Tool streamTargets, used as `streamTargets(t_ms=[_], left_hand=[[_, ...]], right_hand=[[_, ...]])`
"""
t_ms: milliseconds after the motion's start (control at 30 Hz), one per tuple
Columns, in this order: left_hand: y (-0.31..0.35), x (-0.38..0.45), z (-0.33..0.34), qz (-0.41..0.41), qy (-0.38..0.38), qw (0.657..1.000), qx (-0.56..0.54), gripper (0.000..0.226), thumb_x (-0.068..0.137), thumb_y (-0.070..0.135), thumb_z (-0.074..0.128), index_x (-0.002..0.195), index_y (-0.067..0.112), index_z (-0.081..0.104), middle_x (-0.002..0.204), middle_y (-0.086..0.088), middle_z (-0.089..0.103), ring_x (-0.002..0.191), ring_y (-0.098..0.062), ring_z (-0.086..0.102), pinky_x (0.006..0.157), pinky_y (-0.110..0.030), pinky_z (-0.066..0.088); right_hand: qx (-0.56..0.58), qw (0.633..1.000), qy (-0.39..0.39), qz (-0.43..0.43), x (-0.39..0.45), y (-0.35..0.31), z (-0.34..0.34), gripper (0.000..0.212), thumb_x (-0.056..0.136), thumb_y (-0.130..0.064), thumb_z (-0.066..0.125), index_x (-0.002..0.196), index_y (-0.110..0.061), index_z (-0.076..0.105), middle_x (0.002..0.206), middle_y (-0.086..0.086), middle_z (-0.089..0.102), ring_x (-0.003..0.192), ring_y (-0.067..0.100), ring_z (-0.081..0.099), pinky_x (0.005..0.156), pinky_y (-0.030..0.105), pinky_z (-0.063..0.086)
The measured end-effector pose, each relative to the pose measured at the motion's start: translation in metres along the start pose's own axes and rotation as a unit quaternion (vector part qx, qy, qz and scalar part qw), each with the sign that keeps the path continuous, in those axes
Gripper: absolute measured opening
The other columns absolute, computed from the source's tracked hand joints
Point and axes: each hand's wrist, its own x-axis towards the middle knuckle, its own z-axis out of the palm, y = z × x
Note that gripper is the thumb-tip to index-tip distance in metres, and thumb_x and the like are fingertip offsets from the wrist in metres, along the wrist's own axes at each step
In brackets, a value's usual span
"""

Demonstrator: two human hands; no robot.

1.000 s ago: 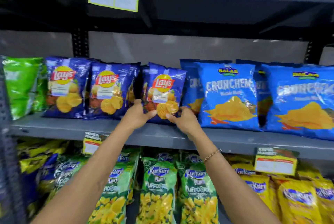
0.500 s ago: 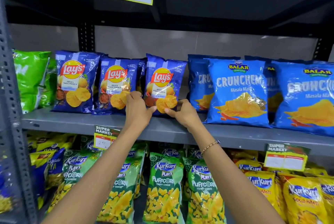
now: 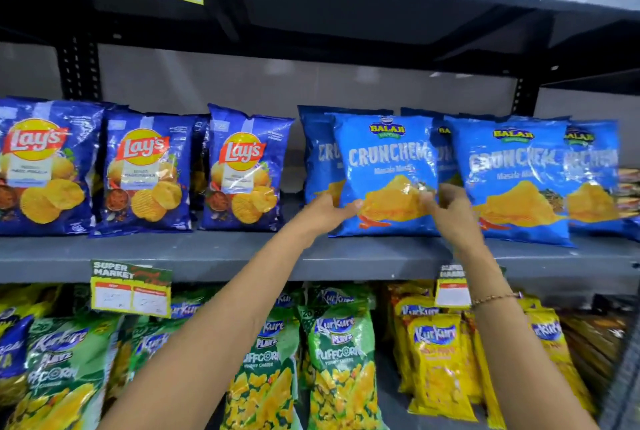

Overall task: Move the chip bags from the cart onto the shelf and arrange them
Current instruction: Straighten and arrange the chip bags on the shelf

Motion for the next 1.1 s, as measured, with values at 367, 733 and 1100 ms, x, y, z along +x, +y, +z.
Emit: streamTargets(t_ms=[367,733,1100], left_hand=[[-0.029,0.006,-0.012,-0.007,0.121,0.992,0.046,0.044,0.080,0.030,0.068,0.118,0.013,0.056,0.123,-0.004,0.061,0.111,-0.022,0.057,0.092,-0.039,0.047],[-0.023,-0.007,-0.011,-0.058,0.187,0.972,0.133,0.061,0.082,0.037,0.064,0.127,0.004,0.039,0.127,-0.007,0.049,0.117,-0.027,0.048,0.085,-0.036,0.042],[0.047,-0.003,0.081,0.136,0.103,0.980,0.104,0.023,0.085,0.020,0.060,0.106,0.013,0.061,0.105,-0.001,0.068,0.075,-0.005,0.060,0.061,-0.003,0.042]], right_hand=[[0.041,0.993,-0.110,0.026,-0.001,-0.001,0.014,0.067,0.079,-0.036,0.068,0.131,-0.006,0.039,0.124,0.003,0.046,0.113,0.017,0.045,0.098,0.038,0.043],[0.060,0.989,-0.134,0.014,-0.003,-0.005,0.024,0.075,0.080,-0.037,0.066,0.138,-0.005,0.031,0.143,0.011,0.041,0.130,0.024,0.041,0.104,0.037,0.037],[0.003,0.983,0.165,-0.080,0.014,0.017,-0.086,0.028,0.083,-0.019,0.064,0.110,-0.012,0.064,0.104,0.011,0.067,0.103,0.025,0.061,0.089,0.041,0.050]])
